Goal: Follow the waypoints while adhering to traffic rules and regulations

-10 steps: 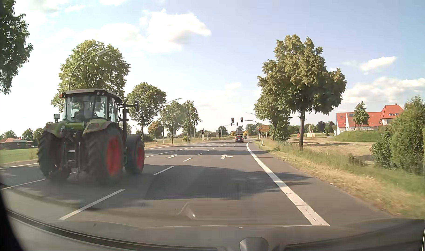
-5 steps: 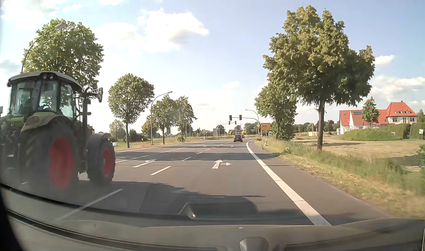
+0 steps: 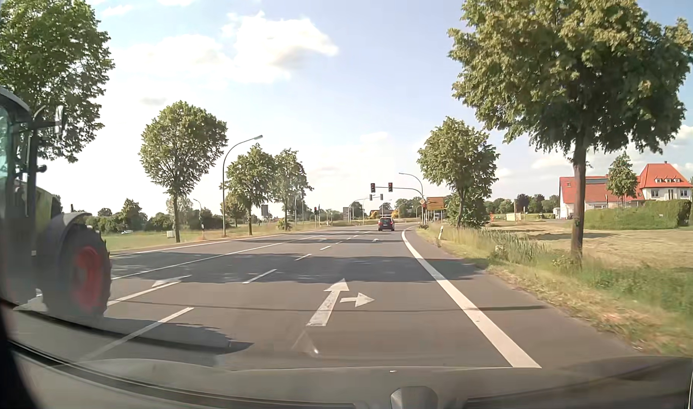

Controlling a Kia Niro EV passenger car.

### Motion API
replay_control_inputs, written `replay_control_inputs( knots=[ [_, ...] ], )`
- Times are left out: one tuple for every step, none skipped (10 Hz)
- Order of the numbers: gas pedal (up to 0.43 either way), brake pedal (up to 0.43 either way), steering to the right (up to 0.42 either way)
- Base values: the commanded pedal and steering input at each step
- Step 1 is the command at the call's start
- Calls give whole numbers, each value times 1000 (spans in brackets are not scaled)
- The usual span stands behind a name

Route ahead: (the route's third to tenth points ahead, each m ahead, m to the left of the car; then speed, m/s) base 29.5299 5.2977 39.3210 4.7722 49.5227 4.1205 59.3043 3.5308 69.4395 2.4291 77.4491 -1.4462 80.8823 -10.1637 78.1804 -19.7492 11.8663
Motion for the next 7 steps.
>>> replay_control_inputs(
  knots=[
    [0, 6, 6],
    [0, 6, 7],
    [0, 6, 8],
    [0, 18, 8],
    [0, 18, 8],
    [0, 18, 7],
    [0, 12, 7]
  ],
)
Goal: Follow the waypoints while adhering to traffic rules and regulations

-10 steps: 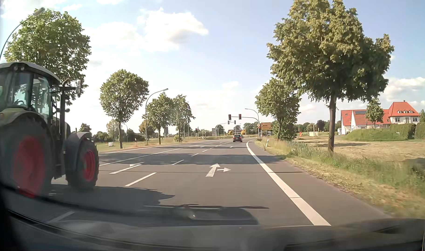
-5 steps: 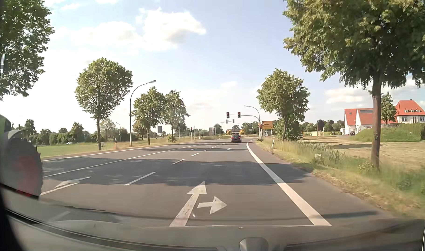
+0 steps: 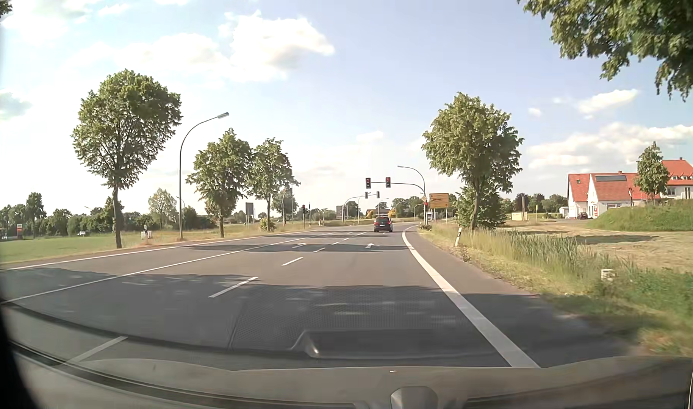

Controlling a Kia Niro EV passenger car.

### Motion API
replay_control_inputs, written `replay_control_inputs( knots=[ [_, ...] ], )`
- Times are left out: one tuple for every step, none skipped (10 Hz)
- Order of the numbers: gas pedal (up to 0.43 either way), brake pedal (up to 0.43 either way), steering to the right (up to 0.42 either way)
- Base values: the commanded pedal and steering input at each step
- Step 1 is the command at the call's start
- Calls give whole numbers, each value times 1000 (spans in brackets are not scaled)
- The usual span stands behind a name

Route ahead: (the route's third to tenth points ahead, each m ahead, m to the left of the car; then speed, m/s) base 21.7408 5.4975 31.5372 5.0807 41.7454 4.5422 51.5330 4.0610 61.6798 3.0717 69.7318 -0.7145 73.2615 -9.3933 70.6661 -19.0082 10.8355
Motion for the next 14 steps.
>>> replay_control_inputs(
  knots=[
    [0, 12, 7],
    [0, 6, 7],
    [0, 6, 6],
    [0, 6, 6],
    [0, 6, 8],
    [0, 6, 8],
    [0, 6, 8],
    [0, 6, 9],
    [0, 6, 9],
    [0, 6, 9],
    [0, 6, 11],
    [0, 6, 12],
    [0, 6, 12],
    [0, 6, 12]
  ],
)
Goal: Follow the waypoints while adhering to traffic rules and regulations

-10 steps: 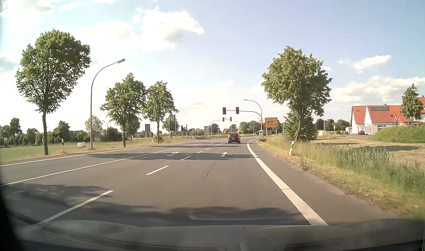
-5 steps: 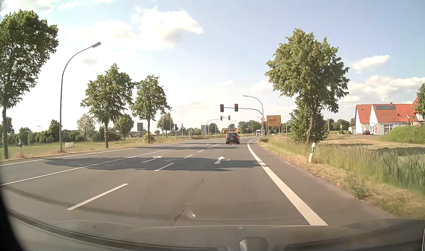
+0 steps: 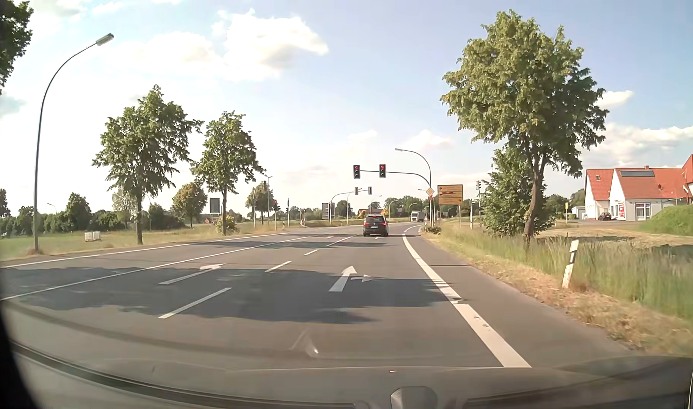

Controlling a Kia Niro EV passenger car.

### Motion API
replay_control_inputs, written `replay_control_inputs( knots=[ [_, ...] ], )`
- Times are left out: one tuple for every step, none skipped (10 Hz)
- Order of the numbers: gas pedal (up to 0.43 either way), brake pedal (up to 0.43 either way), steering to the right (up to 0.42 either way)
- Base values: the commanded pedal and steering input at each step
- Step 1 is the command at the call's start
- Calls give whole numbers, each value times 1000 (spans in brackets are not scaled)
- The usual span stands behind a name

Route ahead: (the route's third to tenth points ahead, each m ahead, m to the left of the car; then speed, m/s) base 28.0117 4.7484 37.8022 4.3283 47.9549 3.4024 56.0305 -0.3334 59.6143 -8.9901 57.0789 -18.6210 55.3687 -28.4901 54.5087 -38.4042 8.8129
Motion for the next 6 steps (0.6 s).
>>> replay_control_inputs(
  knots=[
    [0, 6, 11],
    [0, 6, 10],
    [0, 6, 7],
    [0, 6, 4],
    [0, 6, 4],
    [0, 6, 6]
  ],
)
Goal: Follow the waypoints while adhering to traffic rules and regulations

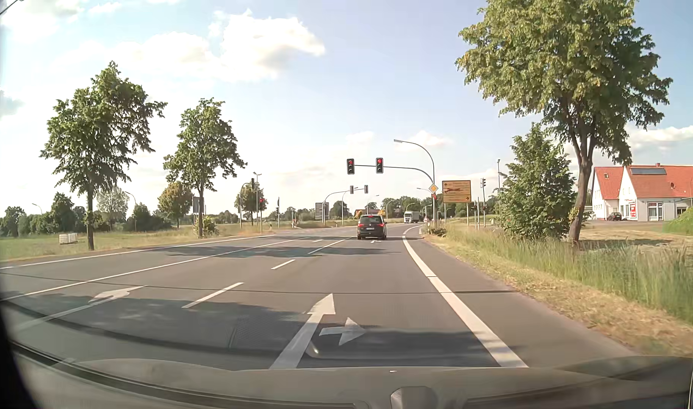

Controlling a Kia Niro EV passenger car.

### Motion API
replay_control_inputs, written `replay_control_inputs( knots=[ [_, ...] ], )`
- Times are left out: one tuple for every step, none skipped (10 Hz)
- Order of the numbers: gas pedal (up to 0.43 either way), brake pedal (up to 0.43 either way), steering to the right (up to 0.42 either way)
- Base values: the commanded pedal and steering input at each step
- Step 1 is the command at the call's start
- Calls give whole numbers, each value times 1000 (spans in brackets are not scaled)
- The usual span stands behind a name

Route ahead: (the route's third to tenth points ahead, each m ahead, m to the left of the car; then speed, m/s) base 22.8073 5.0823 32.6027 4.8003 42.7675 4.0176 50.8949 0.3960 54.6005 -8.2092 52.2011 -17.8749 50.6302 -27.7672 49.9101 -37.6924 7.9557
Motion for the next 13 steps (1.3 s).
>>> replay_control_inputs(
  knots=[
    [0, 6, 6],
    [0, 6, 6],
    [0, 6, 6],
    [0, 6, 6],
    [0, 6, 6],
    [0, 6, 7],
    [0, 6, 7],
    [0, 6, 7],
    [0, 6, 7],
    [0, 6, 6],
    [0, 6, 6],
    [0, 18, 7],
    [0, 37, 7]
  ],
)
